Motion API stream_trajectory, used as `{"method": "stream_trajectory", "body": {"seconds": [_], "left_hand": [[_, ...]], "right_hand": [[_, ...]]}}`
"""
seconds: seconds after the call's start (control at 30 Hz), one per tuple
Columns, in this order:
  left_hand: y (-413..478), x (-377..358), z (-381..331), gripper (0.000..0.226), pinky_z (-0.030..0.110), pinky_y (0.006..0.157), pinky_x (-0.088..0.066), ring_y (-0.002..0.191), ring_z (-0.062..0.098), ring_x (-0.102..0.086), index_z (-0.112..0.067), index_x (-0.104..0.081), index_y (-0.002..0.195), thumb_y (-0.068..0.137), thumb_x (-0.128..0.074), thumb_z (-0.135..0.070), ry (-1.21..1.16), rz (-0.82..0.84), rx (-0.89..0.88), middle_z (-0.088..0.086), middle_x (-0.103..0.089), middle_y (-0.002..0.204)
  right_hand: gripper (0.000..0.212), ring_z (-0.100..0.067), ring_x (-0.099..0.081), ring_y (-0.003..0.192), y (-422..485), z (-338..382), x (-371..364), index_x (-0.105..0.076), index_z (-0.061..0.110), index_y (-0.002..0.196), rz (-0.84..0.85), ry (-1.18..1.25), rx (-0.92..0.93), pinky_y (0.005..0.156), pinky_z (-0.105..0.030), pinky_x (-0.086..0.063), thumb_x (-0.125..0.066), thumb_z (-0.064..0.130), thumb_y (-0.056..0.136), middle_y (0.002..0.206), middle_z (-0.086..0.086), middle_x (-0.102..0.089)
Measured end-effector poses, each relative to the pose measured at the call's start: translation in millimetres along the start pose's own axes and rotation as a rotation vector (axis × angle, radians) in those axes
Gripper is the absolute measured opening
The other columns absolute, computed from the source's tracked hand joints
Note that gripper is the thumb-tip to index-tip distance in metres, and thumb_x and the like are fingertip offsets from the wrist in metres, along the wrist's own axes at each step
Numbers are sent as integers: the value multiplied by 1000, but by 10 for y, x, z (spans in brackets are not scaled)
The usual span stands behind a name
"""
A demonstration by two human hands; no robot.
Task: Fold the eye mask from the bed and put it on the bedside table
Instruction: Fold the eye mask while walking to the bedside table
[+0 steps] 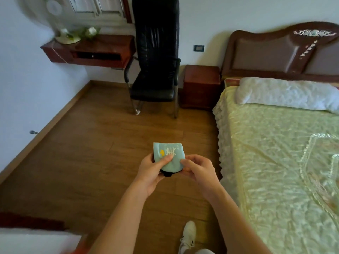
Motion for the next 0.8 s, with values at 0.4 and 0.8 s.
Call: {"method": "stream_trajectory", "body": {"seconds": [0.4, 0.8], "left_hand": [[1904, -1106, -927, 36, 39, 81, -60, 107, 26, -70, -14, -65, 118, 83, -75, -19, 27, 81, 37, 10, -75, 113], [4270, -1595, -1881, 40, 51, 97, -55, 110, 27, -68, -16, -63, 120, 83, -75, -22, 82, 172, 68, 9, -72, 117]], "right_hand": [[23, -21, -78, 96, 1911, 895, 708, -70, 6, 108, -57, 38, 4, 90, -45, -62, -73, 20, 91, 106, -13, -77], [19, -19, -78, 92, 4228, 1627, 891, -71, 6, 106, -168, 29, -20, 85, -38, -63, -72, 18, 91, 100, -12, -77]]}}
Point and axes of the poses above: each hand's wrist, its own y-axis towards the middle knuckle, its own x-axis out of the back of the hand, z = x × y, the point moved 7 cm from there along y, towards the middle knuckle
